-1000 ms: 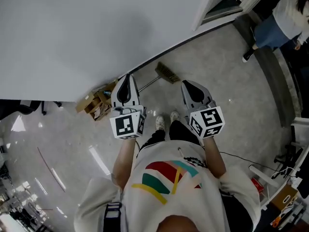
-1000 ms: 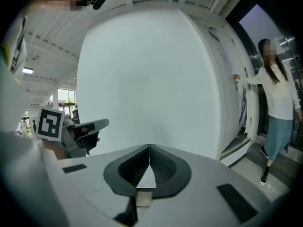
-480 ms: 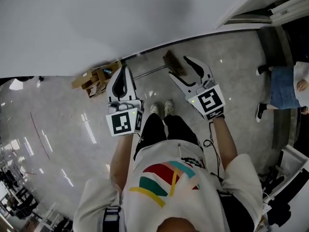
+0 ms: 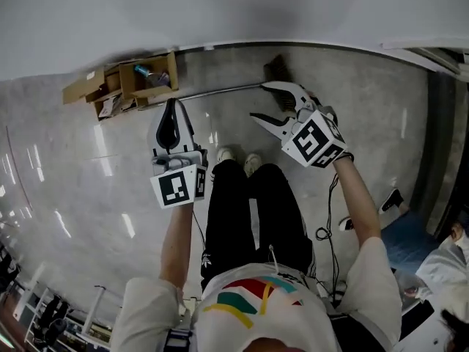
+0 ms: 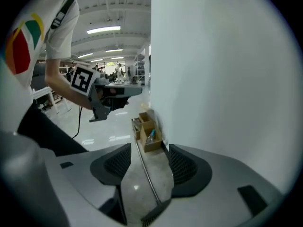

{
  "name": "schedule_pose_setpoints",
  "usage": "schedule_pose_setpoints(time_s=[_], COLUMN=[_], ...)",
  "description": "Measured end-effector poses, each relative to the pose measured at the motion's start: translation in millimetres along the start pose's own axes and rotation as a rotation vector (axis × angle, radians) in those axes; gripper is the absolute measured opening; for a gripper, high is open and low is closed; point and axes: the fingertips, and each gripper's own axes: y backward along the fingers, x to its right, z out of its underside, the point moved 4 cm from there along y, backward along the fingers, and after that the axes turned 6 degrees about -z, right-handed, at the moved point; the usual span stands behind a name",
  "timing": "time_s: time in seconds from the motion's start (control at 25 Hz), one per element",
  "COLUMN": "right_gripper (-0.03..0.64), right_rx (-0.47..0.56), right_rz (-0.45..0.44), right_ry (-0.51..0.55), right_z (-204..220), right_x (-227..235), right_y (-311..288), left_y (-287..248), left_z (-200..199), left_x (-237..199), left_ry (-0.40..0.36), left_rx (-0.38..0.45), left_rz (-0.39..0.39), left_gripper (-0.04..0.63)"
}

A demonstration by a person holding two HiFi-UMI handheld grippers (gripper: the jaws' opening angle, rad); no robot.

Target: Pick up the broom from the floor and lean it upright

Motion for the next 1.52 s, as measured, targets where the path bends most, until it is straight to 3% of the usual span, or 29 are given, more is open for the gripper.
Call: schedule_pose_setpoints(time_s=[0.28, 0.4, 0.56, 0.76, 1.04, 1.32, 1.52], right_gripper=[0.255, 0.254, 0.253, 0.248, 0.104, 0.092, 0.092], right_rx=[-0.226, -0.293, -0.382, -0.503, -0.570, -0.494, -0.336], right_rz=[-0.235, -0.303, -0.392, -0.453, -0.418, -0.426, -0.328], right_ry=[0.216, 0.282, 0.323, 0.324, 0.352, 0.307, 0.288], right_z=[203, 258, 304, 345, 360, 337, 278], right_x=[15, 18, 12, 6, -3, -10, 2], right_y=[-261, -345, -423, -473, -493, -465, -425], left_y=[-32, -37, -41, -43, -40, -21, -15], left_z=[262, 337, 397, 425, 442, 392, 326], left_x=[-88, -118, -151, -164, -153, -163, -176], left_ry=[0.035, 0.048, 0.051, 0.052, 0.086, 0.126, 0.071], left_rx=[-0.013, 0.004, 0.011, -0.021, -0.019, 0.041, 0.146], left_rz=[-0.128, -0.170, -0.223, -0.266, -0.264, -0.306, -0.319], left_gripper=[0.048, 0.048, 0.048, 0.048, 0.048, 0.048, 0.048])
